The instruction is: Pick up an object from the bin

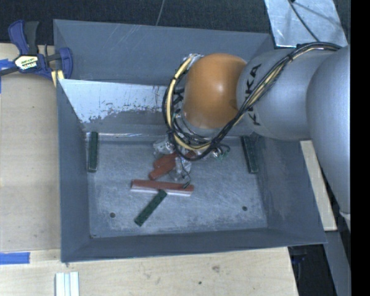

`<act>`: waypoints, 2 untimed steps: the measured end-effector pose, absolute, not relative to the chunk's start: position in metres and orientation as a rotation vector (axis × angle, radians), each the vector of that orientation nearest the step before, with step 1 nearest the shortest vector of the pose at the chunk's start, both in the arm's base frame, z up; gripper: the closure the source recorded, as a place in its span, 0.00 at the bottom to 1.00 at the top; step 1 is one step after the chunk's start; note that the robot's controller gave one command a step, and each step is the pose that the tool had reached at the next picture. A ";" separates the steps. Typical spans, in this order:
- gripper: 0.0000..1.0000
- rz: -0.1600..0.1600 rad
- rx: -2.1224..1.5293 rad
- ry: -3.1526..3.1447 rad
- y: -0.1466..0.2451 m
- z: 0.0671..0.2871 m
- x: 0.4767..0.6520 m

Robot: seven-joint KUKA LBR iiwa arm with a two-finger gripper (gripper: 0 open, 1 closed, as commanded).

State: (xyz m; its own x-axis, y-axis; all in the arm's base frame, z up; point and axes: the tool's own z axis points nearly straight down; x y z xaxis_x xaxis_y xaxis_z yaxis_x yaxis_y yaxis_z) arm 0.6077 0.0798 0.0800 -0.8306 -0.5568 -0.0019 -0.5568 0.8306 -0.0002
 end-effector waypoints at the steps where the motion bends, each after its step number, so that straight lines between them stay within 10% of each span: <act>1: 1.00 0.003 -0.927 3.009 0.079 0.120 0.598; 2: 1.00 0.000 -0.949 2.992 0.077 0.217 0.585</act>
Offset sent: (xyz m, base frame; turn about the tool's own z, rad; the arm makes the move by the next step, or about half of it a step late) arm -0.0232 -0.0026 0.1364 -0.0269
